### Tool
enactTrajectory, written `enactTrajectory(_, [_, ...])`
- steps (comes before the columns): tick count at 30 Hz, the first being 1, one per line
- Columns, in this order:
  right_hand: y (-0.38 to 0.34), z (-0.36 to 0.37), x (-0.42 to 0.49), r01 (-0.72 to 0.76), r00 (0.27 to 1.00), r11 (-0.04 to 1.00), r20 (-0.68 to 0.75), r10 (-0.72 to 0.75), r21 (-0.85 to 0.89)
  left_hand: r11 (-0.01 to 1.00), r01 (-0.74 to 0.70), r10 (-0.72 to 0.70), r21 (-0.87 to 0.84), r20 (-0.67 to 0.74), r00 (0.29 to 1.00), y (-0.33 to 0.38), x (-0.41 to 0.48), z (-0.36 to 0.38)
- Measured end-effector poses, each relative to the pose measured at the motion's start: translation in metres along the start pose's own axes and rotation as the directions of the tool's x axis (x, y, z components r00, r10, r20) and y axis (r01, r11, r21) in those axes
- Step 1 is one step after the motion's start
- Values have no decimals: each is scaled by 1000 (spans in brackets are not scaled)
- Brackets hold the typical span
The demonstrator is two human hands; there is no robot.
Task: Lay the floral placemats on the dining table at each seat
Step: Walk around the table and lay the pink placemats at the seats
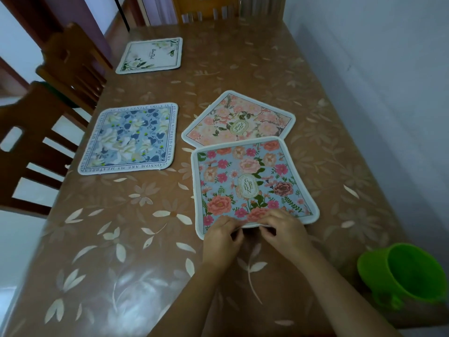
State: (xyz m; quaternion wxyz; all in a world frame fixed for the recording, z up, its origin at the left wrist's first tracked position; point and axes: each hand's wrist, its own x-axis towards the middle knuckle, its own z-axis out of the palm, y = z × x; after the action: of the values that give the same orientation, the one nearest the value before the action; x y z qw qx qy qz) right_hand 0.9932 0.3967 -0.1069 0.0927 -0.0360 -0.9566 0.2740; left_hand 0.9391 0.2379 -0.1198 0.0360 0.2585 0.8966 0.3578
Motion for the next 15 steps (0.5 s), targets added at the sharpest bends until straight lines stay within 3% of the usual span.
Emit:
enactTrajectory(9, [-1,-14,-60,-19,996,999,87,23,-45,1000,6,-6,16,27,1000,6,-55,-5])
enactTrajectory(15, [2,-17,-87,-56,991,998,117,60,-39,998,-51,45,38,142,989,9,-66,-12])
